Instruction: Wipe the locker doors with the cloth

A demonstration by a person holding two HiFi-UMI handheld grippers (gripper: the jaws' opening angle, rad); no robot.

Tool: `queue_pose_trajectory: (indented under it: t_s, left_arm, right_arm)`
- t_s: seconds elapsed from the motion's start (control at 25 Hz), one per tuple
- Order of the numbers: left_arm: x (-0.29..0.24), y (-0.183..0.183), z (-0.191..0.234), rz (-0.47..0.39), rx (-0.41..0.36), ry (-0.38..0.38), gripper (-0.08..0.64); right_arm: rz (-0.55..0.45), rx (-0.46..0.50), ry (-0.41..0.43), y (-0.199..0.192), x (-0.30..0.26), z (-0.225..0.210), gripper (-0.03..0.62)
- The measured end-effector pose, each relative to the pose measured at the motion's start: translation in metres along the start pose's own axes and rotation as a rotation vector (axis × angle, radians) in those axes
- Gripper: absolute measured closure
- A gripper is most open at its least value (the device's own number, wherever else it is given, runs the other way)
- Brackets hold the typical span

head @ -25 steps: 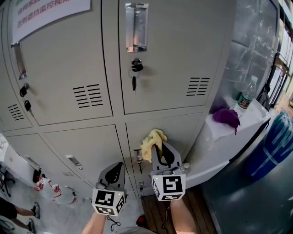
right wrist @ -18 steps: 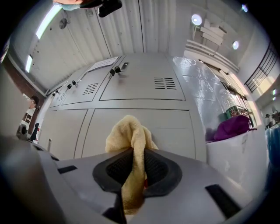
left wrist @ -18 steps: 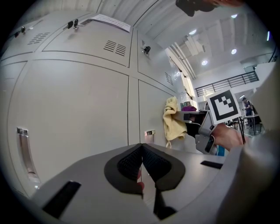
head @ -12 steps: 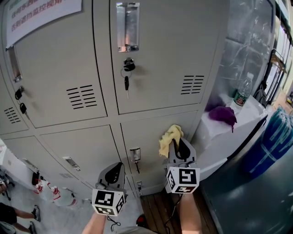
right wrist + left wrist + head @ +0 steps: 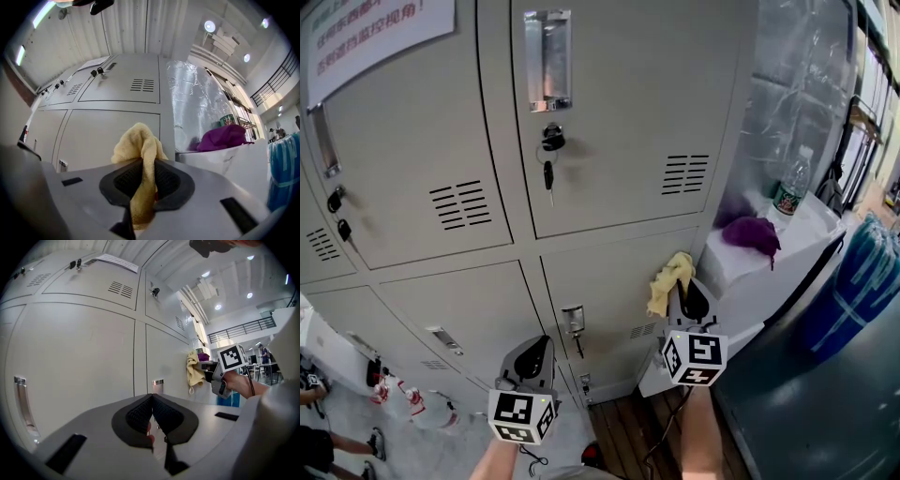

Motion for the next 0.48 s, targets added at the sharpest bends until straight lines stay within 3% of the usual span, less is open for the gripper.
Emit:
queue_pose_trajectory:
  t_s: [0.48]
  left_arm:
    - [-0.004, 0.0, -0.002, 0.004, -0.001, -0.004, 0.537]
  right_arm:
    - [0.008, 0.005, -0.019, -0.003, -0.001, -0.014, 0.522]
Point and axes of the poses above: the fingertips, and each gripper's own axes: x backward along the fingers, z to its left, y out of its top, the point moved 8 cm from there along x, backward along the fingers, and after that the axes turned 4 degrees about -x, right-handed, at the moved point
